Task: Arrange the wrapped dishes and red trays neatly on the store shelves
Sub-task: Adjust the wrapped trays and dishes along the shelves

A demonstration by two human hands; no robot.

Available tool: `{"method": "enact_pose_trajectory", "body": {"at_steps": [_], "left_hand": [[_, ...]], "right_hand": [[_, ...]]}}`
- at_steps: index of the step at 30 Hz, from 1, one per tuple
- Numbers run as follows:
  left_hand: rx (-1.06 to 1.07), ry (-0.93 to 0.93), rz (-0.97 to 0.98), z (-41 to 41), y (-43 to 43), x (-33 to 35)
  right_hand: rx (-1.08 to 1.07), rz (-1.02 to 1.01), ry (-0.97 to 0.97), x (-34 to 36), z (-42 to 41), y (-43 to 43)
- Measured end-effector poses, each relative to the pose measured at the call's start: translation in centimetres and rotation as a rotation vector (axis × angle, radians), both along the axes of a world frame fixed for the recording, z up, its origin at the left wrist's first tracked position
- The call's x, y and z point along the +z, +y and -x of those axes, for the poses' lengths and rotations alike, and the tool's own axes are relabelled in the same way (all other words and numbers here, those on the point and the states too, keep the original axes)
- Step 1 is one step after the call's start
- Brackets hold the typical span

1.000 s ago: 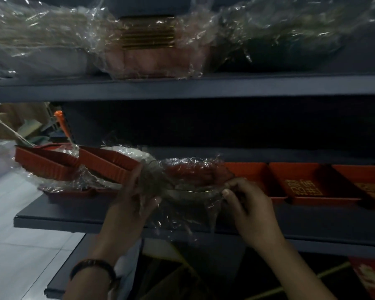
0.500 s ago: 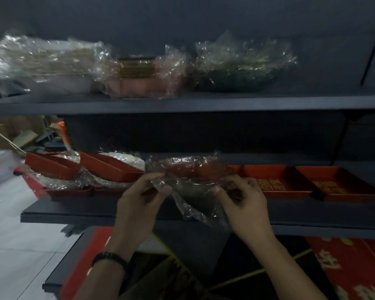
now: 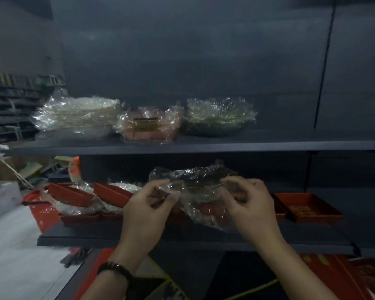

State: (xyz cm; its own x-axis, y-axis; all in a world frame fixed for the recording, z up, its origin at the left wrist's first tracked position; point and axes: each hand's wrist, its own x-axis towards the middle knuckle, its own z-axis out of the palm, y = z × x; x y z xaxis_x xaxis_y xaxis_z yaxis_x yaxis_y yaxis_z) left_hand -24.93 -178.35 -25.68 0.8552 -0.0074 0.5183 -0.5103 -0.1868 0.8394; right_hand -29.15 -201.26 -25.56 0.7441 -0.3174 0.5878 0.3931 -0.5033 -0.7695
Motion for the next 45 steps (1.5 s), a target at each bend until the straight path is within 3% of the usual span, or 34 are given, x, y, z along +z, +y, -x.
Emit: {"method": "enact_pose_trajectory", "body": {"at_steps": [10, 19, 23, 33, 45], "left_hand": [[0.021, -0.118, -0.046, 6.2, 1.0, 8.5], [0.03, -0.241, -0.138, 5.5, -0.3, 15.9], [0.055, -0.322, -0.132, 2.3, -2.1, 18.7], [0.064, -0.252, -0.173, -8.9, -6.3, 24.8], [0.162, -0.176, -0.422, -19.7, -12.7, 24.1]], "right_hand": [[-0.062, 0.118, -0.044, 7.6, 6.5, -0.6], [-0.163, 0.185, -0.168, 15.1, 7.3, -2.0], [-0.229, 0.235, -0.222, 18.4, 4.8, -3.7], [-0.245, 0.181, -0.109, 24.7, -6.2, -8.0], [-0.302, 0.264, -0.047, 23.4, -18.0, -12.3]]}}
